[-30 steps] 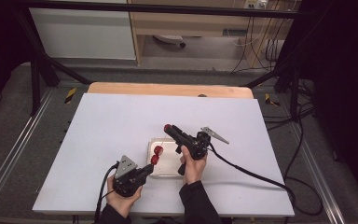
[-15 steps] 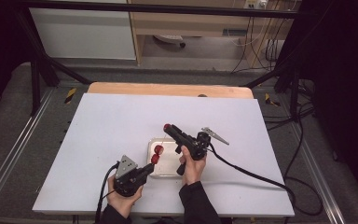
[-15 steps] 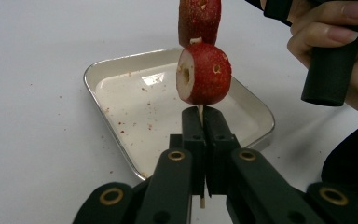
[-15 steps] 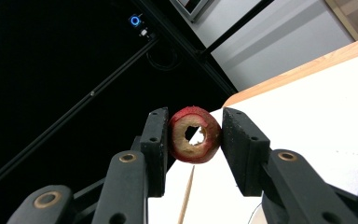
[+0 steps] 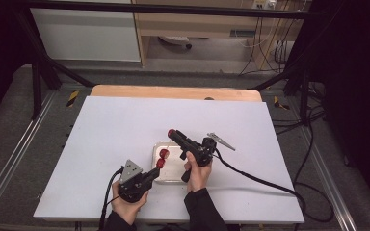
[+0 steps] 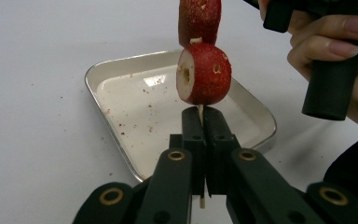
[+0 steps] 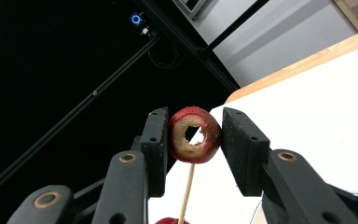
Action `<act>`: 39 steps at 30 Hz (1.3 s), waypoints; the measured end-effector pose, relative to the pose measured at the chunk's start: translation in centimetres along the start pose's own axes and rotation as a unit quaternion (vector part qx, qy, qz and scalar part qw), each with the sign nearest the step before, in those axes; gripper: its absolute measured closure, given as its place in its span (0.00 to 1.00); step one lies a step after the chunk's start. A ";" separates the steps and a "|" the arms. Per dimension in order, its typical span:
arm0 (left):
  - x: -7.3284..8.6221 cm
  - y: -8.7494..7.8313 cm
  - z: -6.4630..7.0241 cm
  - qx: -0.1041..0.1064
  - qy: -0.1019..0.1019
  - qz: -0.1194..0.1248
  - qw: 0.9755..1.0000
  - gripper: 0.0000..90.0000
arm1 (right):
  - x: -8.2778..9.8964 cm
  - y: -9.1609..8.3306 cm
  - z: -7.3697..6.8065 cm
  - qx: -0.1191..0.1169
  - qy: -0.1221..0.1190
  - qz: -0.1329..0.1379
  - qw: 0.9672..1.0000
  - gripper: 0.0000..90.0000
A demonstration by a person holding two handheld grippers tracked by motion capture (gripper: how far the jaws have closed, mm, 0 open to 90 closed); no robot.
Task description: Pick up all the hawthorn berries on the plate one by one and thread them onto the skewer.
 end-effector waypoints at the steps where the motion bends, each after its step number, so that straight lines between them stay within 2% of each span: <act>1: 0.0 0.0 0.0 -0.001 -0.001 0.001 1.000 0.98 | 0.1 0.0 0.0 0.000 0.001 -0.001 1.000 0.70; 7: -0.3 0.4 0.4 -0.004 -0.006 0.003 1.000 0.98 | 0.4 0.0 0.0 -0.002 0.004 -0.001 1.000 0.70; 14: -0.5 0.6 0.2 -0.004 -0.010 0.004 1.000 0.98 | 0.8 -0.2 -0.2 -0.004 0.003 -0.008 1.000 0.70; 27: -0.7 1.2 -0.3 -0.006 -0.001 0.001 1.000 0.98 | 1.7 -0.3 -0.1 -0.001 0.000 -0.030 1.000 0.70; 31: -0.6 1.1 -0.5 -0.005 0.006 0.001 1.000 0.98 | 1.7 -0.3 -0.1 0.002 -0.011 -0.039 0.999 0.69; 33: -0.6 0.9 -0.7 -0.005 0.010 0.004 1.000 0.98 | 1.3 -0.4 -0.3 0.007 -0.026 -0.047 0.999 0.68; 35: -0.7 0.7 -1.0 -0.001 0.009 0.005 1.000 0.98 | 0.9 -0.6 -0.4 0.011 -0.043 -0.057 0.997 0.62; 39: -0.6 0.6 -1.6 -0.006 0.020 -0.001 1.000 0.98 | 0.1 -1.1 -0.7 0.028 -0.083 -0.091 0.992 0.53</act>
Point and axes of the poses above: each handheld gripper's, and its own axes: y roughly forward along the jaws, x roughly out of its underside, z roughly to its right, the point moved 2 cm from there along y, roughly forward along the jaws, and after that the axes turned 2 degrees about -y, right-handed, at the moved point
